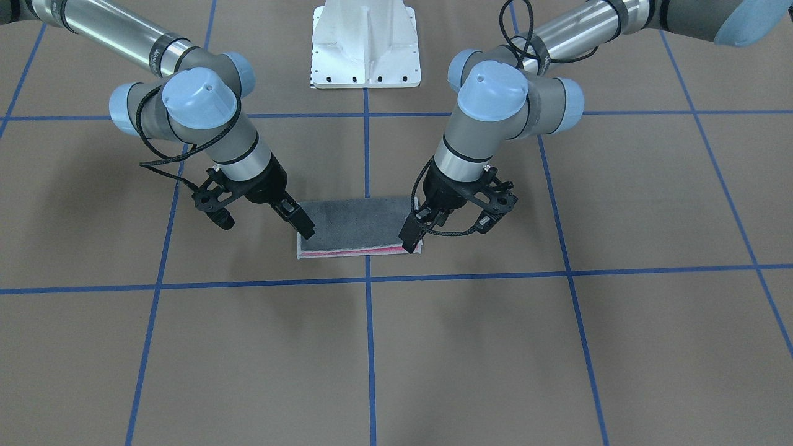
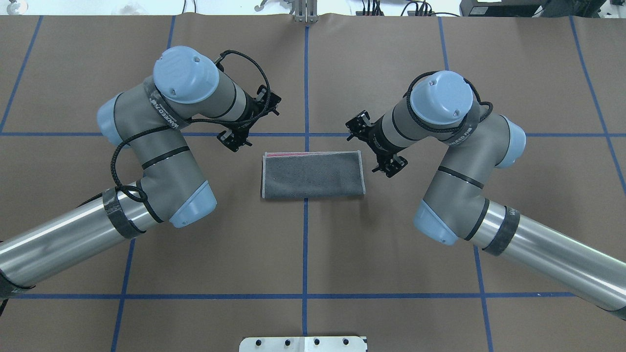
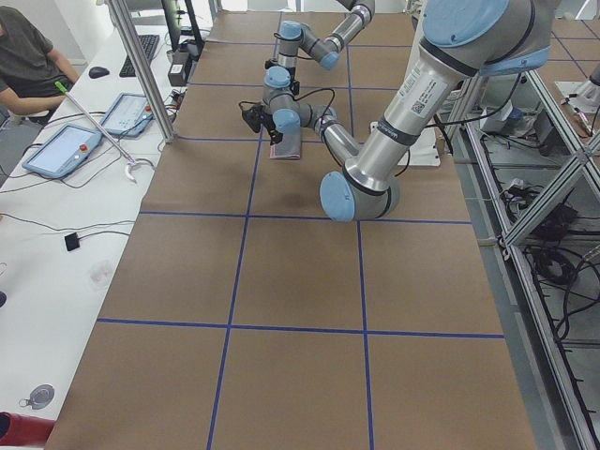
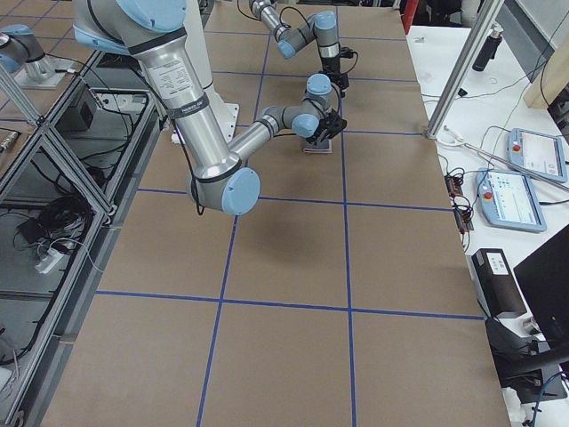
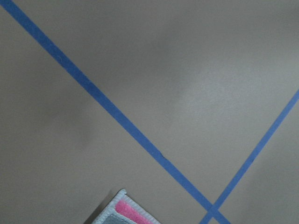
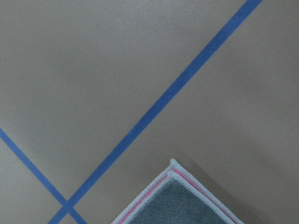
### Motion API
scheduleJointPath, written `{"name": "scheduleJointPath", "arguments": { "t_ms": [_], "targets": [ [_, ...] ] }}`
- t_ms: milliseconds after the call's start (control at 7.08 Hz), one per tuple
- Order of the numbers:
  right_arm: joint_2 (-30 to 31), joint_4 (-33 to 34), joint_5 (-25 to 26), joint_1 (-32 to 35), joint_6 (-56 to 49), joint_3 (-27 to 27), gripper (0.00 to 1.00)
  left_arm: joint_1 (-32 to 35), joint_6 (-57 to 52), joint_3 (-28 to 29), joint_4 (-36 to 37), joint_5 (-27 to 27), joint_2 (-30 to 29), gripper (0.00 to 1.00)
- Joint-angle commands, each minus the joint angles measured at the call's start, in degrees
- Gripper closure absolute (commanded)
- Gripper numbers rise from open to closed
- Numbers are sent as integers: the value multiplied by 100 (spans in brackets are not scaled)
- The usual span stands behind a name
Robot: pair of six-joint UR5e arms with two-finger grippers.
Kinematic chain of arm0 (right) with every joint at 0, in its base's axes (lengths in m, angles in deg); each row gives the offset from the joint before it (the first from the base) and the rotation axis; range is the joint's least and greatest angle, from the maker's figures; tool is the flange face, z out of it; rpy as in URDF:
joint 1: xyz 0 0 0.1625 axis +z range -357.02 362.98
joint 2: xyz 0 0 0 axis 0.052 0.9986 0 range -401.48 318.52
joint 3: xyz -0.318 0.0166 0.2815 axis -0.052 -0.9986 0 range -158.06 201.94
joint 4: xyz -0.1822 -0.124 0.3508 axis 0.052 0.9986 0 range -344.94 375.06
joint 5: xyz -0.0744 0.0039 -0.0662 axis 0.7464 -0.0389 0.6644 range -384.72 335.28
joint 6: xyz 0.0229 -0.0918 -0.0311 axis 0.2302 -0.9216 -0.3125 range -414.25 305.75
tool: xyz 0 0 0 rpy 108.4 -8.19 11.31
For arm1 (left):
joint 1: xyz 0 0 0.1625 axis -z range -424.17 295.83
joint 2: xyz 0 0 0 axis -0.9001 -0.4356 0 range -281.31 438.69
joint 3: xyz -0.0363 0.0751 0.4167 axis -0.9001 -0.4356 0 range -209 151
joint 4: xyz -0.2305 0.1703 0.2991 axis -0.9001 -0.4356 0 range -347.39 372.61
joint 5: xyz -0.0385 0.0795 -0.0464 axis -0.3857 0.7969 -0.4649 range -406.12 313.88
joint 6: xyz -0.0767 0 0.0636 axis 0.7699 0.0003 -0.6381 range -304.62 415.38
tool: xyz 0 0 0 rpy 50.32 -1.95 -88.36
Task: Fold towel twice with both arms
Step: 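Open both grippers and raise them off the folded towel, then grasp the folded towel's end with the right gripper and rotate it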
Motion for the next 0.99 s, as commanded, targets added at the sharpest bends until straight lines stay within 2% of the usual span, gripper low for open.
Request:
{"name": "scheduleJointPath", "arguments": {
  "t_ms": [0, 141, 282, 424, 706, 847],
  "targets": [
    [181, -24, 44, -292, 515, 129, 8, 19, 8, -85, 20, 28, 9, 0],
    [181, -15, 79, -415, 927, 76, 27, 36, 8, -94, 20, 28, 18, 0],
    [164, -15, 210, -529, 1079, -37, 39, 28, 8, -94, 20, 28, 9, 0],
    [164, -6, 229, -531, 1089, -99, 43, 28, 8, -94, 20, 28, 9, 0],
    [111, 46, 220, -531, 1290, -118, 66, 27, 17, -94, 20, 28, 9, 0],
    [137, 38, 229, -531, 1283, -135, 73, 28, 17, -94, 20, 37, 18, 0]
  ]
}}
